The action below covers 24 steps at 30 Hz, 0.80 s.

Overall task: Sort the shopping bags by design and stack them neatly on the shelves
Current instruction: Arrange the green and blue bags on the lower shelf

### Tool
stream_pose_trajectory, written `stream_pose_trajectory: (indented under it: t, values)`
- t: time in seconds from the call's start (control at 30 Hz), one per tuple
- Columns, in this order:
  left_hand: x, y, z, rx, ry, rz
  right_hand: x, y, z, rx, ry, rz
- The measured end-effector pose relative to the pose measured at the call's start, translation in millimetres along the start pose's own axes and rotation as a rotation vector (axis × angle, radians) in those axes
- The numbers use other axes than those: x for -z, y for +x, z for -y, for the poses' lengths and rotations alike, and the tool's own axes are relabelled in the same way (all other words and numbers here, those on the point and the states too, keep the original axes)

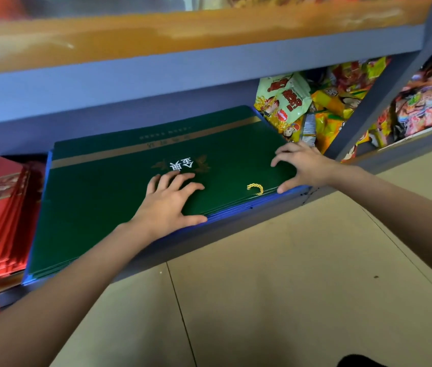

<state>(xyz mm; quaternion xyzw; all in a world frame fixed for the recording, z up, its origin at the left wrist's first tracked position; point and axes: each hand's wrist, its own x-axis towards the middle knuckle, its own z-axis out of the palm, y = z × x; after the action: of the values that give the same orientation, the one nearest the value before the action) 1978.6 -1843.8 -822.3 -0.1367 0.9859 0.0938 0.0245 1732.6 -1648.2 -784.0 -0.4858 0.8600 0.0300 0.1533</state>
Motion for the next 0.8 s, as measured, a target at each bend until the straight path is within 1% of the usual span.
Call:
stream_pose_trajectory:
  t: [0.1, 0.17, 0.23, 0.27, 0.33, 0.4, 0.47, 0.53, 0.63, 0.8]
  values:
    - [1, 2, 2, -0.027, 0.026, 0.053, -6, -1, -2, 0.02, -0.042, -0.03]
    - [4, 6, 1, -0.037, 0.001, 0.1, 1, -9, -14, 0.012, 0.024, -0.096]
    - [10, 15, -4, -0.026, -0.165, 0.112, 16, -21, -35, -0.054, 0.154, -0.188]
    - [12, 21, -10, -0.032, -0.277, 0.082, 23, -28, -46, -0.101, 0.207, -0.217]
    - [12, 36, -28, -0.064, -0.387, 0.003, 25, -40, -60, -0.161, 0.26, -0.203]
    - [7, 50, -55, -0.099, -0.356, -0.043, 13, -48, -63, -0.189, 0.219, -0.141]
    - [1, 60, -79, -0.132, -0.297, -0.079, -4, -49, -62, -0.223, 0.148, -0.116]
    - [-6, 67, -90, -0.135, -0.275, -0.111, -18, -46, -58, -0.266, 0.201, -0.13]
    - [-11, 67, -91, -0.1, -0.292, -0.181, -30, -41, -53, -0.291, 0.312, -0.192]
    - [-10, 61, -91, -0.173, -0.173, -0.239, -36, -38, -45, -0.287, 0.263, -0.235]
